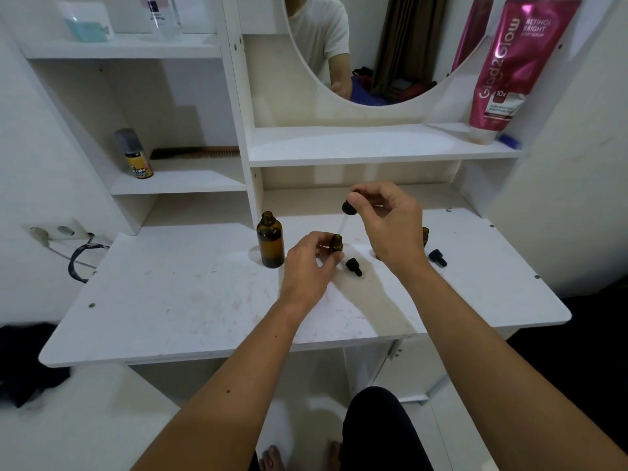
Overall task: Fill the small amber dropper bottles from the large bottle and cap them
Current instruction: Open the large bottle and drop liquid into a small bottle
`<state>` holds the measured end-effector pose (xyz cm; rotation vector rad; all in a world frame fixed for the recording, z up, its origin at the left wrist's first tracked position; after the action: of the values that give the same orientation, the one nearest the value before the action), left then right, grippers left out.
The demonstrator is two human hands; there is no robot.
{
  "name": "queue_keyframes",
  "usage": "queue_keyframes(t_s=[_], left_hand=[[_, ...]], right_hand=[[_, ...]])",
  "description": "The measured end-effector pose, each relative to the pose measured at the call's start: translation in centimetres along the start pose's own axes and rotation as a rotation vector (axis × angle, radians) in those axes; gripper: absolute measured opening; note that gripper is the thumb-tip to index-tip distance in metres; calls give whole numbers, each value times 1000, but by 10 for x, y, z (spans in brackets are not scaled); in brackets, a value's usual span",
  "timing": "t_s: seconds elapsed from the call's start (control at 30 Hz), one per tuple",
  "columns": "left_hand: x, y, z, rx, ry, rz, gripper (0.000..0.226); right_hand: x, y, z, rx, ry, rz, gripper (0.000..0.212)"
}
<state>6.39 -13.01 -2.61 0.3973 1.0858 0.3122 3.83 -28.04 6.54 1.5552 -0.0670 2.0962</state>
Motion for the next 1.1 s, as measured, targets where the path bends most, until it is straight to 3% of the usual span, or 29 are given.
queue_keyframes(t_s=[0.3,0.7,0.87,1.0,1.1], left_hand=[[2,10,-9,-65,91,-142,52],[10,64,-45,-127,133,-329,29],[23,96,-49,-267,151,-249,25],[27,111,-45,-415,150,-123,38],[32,110,-37,-366,179,-146,57]], right_hand=[[21,7,-1,-62,-42,62,16],[56,-26,-3,-18,31,157,18],[70,-44,-4,4,31,203,18],[78,-57,-5,18,46,224,17],[83,-64,-5,24,54,231,17]])
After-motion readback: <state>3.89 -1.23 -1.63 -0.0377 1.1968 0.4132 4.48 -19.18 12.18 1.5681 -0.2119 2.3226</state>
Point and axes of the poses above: each hand's wrist, its own z-axis towards the middle knuckle, its own y-axis out of the back of the hand, x = y × z, the point moved 3 cm from there along z, towards the middle knuckle, and after that the axes turned 10 degrees about -y, right-handed, at the moved point
